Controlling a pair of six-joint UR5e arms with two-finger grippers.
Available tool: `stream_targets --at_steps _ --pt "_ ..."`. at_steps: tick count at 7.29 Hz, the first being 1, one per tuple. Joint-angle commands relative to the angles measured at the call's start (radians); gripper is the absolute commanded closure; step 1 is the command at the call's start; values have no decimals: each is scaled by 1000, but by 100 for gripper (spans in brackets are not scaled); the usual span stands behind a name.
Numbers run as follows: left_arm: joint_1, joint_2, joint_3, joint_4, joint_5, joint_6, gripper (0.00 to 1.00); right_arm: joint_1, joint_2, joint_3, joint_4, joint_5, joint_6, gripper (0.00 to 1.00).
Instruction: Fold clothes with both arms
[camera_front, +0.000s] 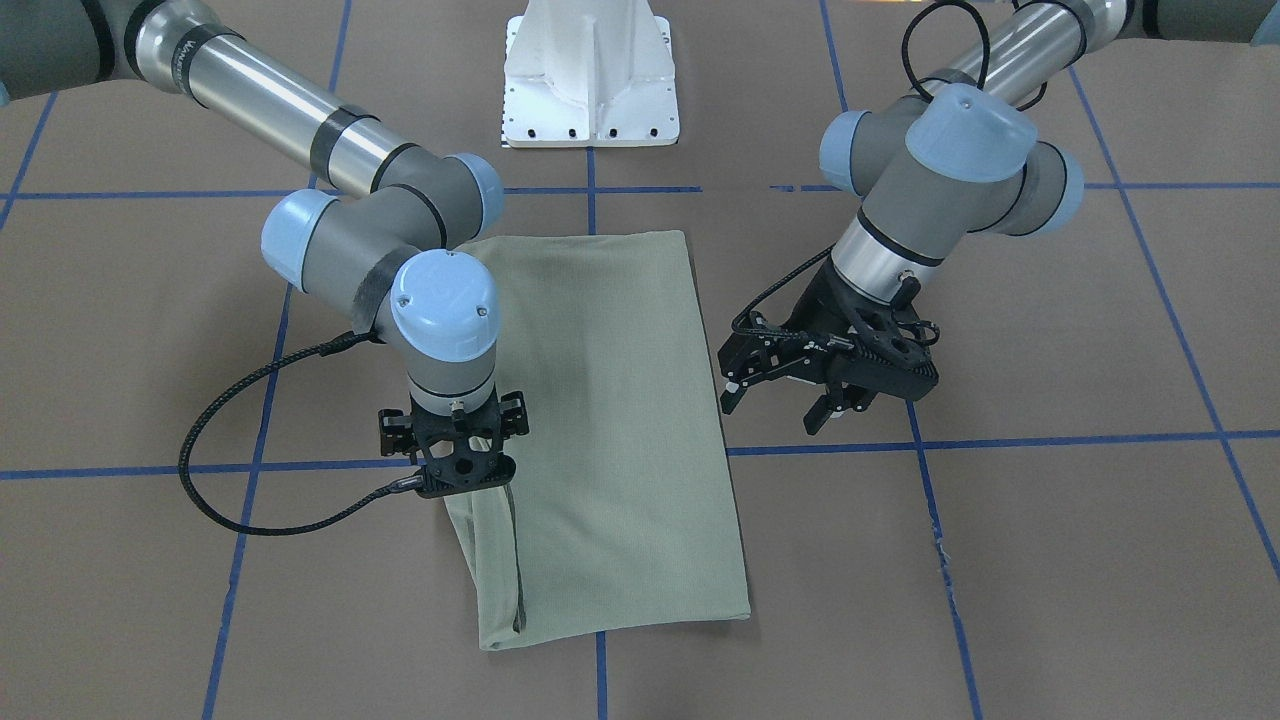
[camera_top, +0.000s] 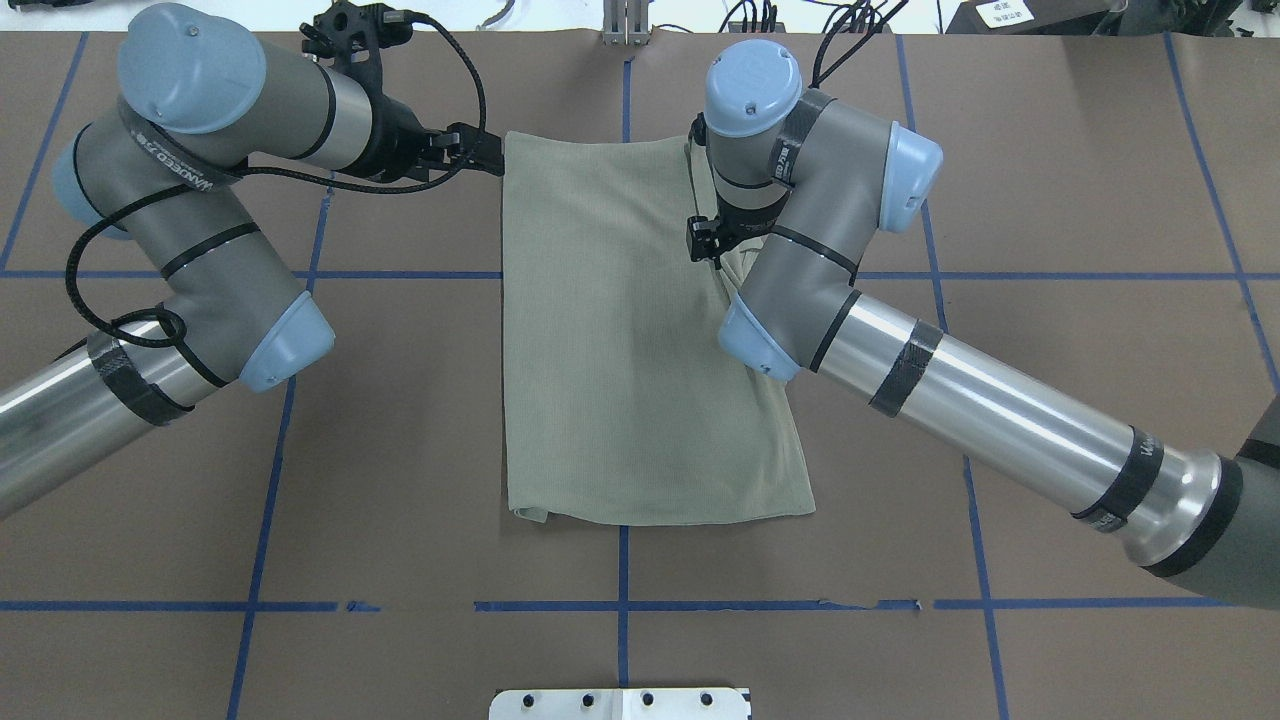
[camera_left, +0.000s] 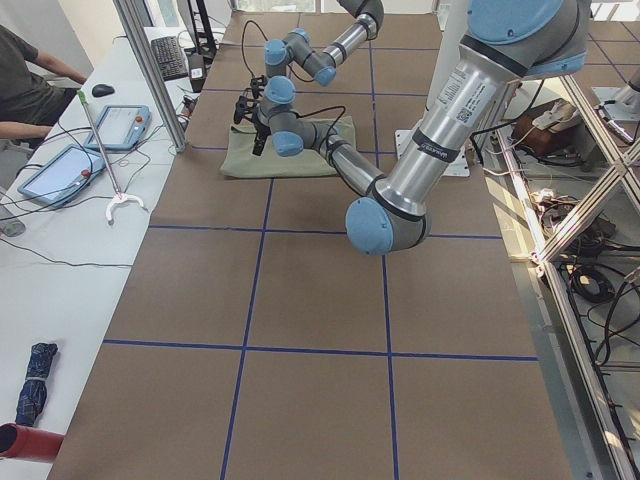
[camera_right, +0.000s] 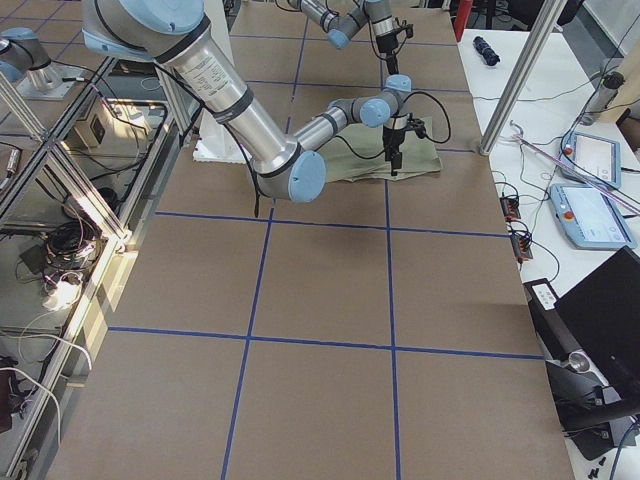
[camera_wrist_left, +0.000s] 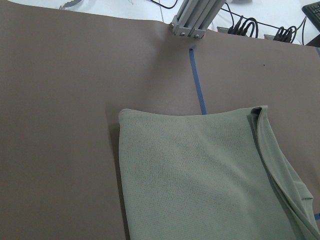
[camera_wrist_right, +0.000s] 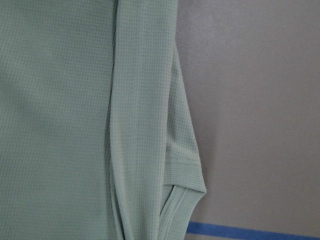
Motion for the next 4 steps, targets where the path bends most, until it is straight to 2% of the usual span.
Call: stream_targets --at_steps 1,4 --pt "-1 -1 -2 0 -2 -1 0 -14 -22 0 -1 20 0 0" --pt "-1 -2 -5 1 -3 -5 0 -21 -41 -3 -7 52 -6 0"
